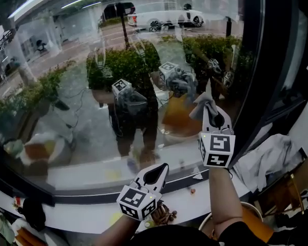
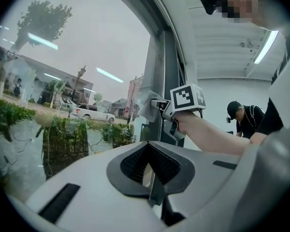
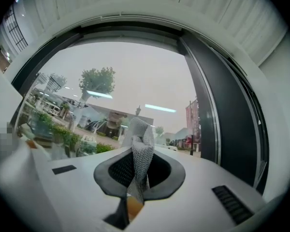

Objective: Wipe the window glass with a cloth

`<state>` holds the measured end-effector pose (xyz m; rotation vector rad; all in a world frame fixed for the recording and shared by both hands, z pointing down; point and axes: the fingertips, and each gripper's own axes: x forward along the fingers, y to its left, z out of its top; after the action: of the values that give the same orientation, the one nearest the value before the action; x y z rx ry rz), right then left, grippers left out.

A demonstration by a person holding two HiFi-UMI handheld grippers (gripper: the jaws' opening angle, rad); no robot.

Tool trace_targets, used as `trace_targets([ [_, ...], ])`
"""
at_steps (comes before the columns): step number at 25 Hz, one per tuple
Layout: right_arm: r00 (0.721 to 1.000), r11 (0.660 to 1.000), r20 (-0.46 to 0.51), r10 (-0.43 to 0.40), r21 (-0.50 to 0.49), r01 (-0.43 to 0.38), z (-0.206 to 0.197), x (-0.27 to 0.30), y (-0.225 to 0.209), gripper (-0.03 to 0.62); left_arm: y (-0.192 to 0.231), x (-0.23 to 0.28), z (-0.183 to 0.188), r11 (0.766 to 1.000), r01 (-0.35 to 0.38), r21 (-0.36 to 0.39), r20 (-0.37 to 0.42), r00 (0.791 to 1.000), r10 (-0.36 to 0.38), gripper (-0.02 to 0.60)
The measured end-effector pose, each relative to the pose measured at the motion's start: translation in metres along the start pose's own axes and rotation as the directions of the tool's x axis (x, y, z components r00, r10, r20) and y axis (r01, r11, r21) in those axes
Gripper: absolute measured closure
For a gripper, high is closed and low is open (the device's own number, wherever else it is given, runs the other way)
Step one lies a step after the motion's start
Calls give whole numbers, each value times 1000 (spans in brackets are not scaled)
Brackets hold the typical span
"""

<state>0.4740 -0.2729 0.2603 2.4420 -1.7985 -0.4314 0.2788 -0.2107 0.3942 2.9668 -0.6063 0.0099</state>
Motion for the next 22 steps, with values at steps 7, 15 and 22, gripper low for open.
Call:
trace_targets([
  [7,1000,1000,-5,16,8,-16,-3,25,15,553,20,-14,-1,997,-76,-7,-3,997,76,574],
  [15,999,1000,33,-14,-10,14,3,35,21,554,29,-31,-7,987,-157,-41,-48,987,155,574],
  [22,999,1000,47,0,1,0,7,36,34,553,36,-42,-6,980,-192,-43,-40,981,190,574],
])
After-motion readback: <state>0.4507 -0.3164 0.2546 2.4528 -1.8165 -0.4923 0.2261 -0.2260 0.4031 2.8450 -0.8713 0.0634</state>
